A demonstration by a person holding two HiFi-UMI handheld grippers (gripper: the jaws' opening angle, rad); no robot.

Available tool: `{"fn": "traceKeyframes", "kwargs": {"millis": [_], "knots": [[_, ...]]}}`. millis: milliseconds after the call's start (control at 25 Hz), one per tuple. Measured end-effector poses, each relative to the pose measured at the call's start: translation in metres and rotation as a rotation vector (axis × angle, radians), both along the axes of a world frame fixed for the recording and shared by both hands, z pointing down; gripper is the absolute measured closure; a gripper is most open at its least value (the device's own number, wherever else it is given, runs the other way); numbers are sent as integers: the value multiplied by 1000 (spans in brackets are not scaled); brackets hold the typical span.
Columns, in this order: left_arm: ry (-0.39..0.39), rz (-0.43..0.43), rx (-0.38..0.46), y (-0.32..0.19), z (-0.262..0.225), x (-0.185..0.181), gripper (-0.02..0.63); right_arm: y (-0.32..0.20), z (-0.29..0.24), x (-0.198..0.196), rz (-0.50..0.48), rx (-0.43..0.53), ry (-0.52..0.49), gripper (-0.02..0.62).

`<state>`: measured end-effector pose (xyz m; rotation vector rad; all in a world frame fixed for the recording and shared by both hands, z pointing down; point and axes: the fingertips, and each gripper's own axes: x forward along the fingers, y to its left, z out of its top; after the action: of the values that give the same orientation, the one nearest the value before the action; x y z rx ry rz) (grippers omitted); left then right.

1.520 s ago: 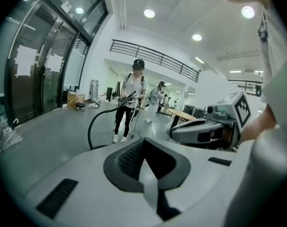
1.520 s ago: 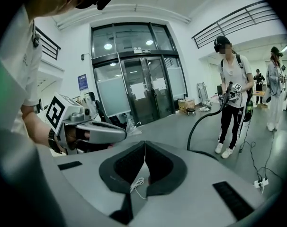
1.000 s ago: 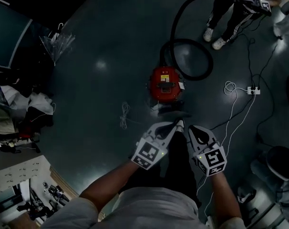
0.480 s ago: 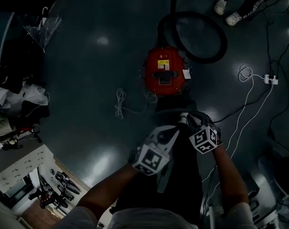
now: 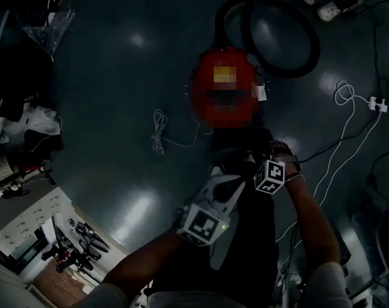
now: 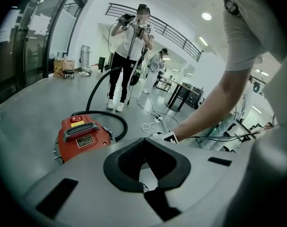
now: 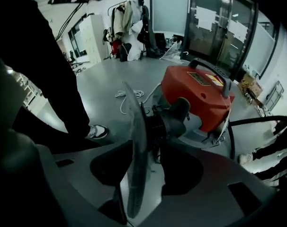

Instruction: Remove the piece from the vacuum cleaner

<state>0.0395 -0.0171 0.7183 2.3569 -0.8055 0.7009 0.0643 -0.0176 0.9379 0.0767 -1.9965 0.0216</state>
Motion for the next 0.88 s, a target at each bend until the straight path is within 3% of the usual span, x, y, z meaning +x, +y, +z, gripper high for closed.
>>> {"fn": "traceKeyframes", "kwargs": {"millis": [120,320,480,880], "knots": [[6,-7,4,-2,4,-1,601,4,18,2,-56,51,37,436],[17,-8,15,-2,2,-2,600,4,25,3,-113,114,62,535],[11,-5,14,2,0,-7,601,15,23,4,-196,117,78,559],[21,-17,8,21,-4,-14,600,50,16,3,-235,31,67,561]]}}
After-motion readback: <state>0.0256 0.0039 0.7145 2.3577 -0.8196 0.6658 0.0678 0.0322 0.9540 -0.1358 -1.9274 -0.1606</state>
